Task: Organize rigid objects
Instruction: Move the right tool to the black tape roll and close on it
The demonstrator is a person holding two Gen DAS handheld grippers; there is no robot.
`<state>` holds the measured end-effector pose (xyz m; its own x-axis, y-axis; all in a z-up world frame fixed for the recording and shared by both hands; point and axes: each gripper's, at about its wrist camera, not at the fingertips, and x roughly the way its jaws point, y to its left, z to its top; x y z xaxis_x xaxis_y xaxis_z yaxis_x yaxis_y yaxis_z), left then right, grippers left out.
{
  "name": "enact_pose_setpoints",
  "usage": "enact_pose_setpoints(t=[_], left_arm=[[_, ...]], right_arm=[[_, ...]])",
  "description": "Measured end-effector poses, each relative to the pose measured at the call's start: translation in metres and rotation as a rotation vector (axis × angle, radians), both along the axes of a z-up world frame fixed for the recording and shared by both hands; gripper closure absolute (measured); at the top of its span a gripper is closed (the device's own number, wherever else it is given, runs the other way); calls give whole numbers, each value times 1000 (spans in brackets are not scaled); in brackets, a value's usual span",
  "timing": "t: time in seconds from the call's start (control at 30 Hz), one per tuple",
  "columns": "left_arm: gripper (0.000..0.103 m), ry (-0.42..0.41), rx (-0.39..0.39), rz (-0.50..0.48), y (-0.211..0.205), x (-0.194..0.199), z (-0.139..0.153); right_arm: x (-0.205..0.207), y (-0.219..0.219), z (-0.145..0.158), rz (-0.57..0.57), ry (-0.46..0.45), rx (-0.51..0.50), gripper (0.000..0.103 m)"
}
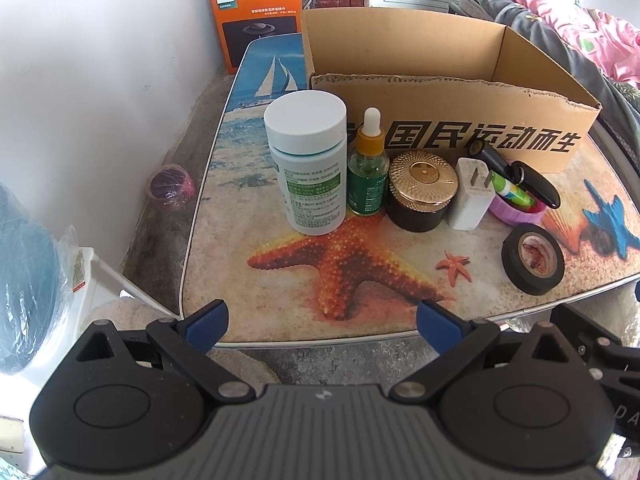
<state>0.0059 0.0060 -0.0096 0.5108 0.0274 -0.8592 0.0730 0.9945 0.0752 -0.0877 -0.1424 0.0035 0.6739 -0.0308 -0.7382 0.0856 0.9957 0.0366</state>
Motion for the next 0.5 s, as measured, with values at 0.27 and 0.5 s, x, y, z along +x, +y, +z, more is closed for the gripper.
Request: enact_pose_setpoints(t=[0.27, 0.5], left_arm=[[2, -14, -10, -39, -3, -2, 0], [2, -87, -43, -216, -28, -10, 0]], right_arm=[[0, -9, -2, -16, -18, 21, 1], [-1, -47, -6, -83, -63, 89, 1]])
